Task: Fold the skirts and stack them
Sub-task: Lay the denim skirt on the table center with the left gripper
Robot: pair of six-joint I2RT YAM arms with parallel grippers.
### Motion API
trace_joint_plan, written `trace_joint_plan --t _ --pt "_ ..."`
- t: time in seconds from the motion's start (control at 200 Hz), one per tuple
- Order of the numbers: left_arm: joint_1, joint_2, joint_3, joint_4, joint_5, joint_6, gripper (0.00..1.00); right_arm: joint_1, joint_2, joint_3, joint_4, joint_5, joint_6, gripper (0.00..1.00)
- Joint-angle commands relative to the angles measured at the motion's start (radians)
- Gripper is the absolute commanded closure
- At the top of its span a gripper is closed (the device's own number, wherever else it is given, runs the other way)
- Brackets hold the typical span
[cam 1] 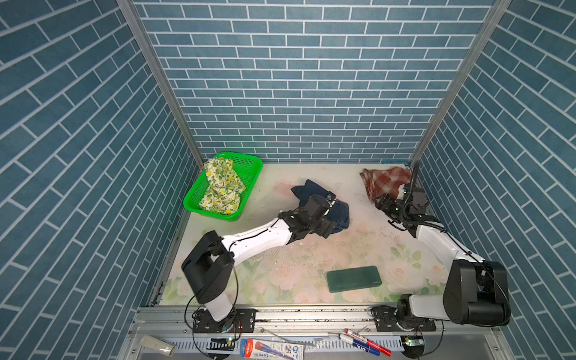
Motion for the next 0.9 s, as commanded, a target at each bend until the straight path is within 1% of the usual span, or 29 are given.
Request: trace_joint_plan --t 0.0,0.155,0.32,0.4,0.45,0.48,0.52,0.535,0.56,0.585,0.6,0.605,0.64,0.735,0.895 --pt "-0.057 0.108 0.127 -0.052 -0.09 0.109 0.05 -0.051 -0.038 -0.036 0.035 -0.053 0.082 0.25" --pt "-0.106 0.304 0.309 -0.105 -0.152 0.162 0.05 -0.107 -0.071 -0.067 0.069 -0.076 0.115 0.25" --pt "-0.106 0.495 0.494 -0.164 -0.238 0.155 0.05 -0.109 -0.149 -0.077 0.053 -0.005 0.108 0.25" --pt "-0.104 0.588 0.593 -0.204 -0.296 0.138 0.09 -0.109 -0.181 -0.071 0.027 0.026 0.085 0.25" --pt "-0.098 0.646 0.66 -0.233 -0.32 0.125 0.16 -0.108 -0.197 -0.067 0.012 0.037 0.076 0.25" --pt "-0.094 0.678 0.7 -0.249 -0.329 0.121 0.22 -0.109 -0.205 -0.065 0.005 0.042 0.071 0.25" --pt "-0.087 0.711 0.75 -0.266 -0.353 0.114 0.45 -0.108 -0.213 -0.065 -0.002 0.047 0.065 0.25" --pt "-0.083 0.719 0.767 -0.275 -0.363 0.108 0.59 -0.108 -0.216 -0.065 -0.004 0.048 0.063 0.25" --pt "-0.075 0.728 0.795 -0.289 -0.374 0.097 0.77 -0.108 -0.219 -0.064 -0.008 0.05 0.059 0.25" --pt "-0.065 0.728 0.819 -0.303 -0.373 0.083 0.92 -0.108 -0.223 -0.063 -0.011 0.049 0.055 0.25" --pt "-0.059 0.724 0.826 -0.31 -0.366 0.072 0.99 -0.108 -0.225 -0.062 -0.014 0.052 0.052 0.25" --pt "-0.057 0.72 0.828 -0.311 -0.365 0.07 1.0 -0.108 -0.225 -0.062 -0.015 0.052 0.051 0.25" --pt "-0.043 0.691 0.821 -0.301 -0.344 0.056 1.0 -0.109 -0.229 -0.06 -0.021 0.053 0.045 0.25" --pt "-0.006 0.566 0.735 -0.206 -0.254 0.038 1.0 -0.108 -0.241 -0.06 -0.03 0.065 0.032 0.26" --pt "0.044 0.373 0.674 -0.13 -0.026 0.0 1.0 -0.107 -0.252 -0.058 -0.023 0.068 0.034 0.25"
